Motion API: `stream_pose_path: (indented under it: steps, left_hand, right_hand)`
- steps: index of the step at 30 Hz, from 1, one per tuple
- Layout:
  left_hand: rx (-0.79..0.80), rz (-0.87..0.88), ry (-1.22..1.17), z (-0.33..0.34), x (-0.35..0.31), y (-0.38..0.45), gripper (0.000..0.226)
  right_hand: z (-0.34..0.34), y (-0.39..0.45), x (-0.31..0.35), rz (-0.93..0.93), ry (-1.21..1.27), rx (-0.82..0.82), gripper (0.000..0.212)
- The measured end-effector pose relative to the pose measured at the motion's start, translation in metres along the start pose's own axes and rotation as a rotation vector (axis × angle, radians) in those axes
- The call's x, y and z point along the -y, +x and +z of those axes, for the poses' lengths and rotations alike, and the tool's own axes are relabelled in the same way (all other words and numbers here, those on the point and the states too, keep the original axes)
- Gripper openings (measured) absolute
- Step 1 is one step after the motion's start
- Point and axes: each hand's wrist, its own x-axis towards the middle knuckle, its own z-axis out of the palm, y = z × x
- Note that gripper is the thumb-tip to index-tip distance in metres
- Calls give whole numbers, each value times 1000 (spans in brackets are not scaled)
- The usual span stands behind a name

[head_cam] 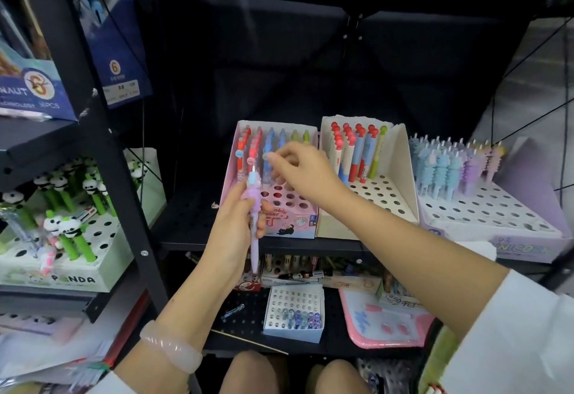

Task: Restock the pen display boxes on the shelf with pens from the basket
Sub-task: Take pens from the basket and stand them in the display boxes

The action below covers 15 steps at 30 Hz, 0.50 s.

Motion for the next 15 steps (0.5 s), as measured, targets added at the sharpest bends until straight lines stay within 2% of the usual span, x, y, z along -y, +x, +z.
stream_pose_path:
  steps: [3,5,8,12,15]
  left_hand:
    - [6,24,18,22,4,2,39]
    - [35,33,40,40,8,2,36]
    - [132,42,95,67,19,2,35]
    - [345,25,252,108,34,-1,29]
    - [474,52,328,137,43,-5,30]
  right_hand:
    - [-16,-24,1,103,147,206,24]
    - [-29,-37,-2,125,182,213,23]
    - [-58,-50,-14,113,178,85,18]
    - [-115,-59,-43,188,311,-198,19]
    - [-161,-66,-70,211,258,-409,22]
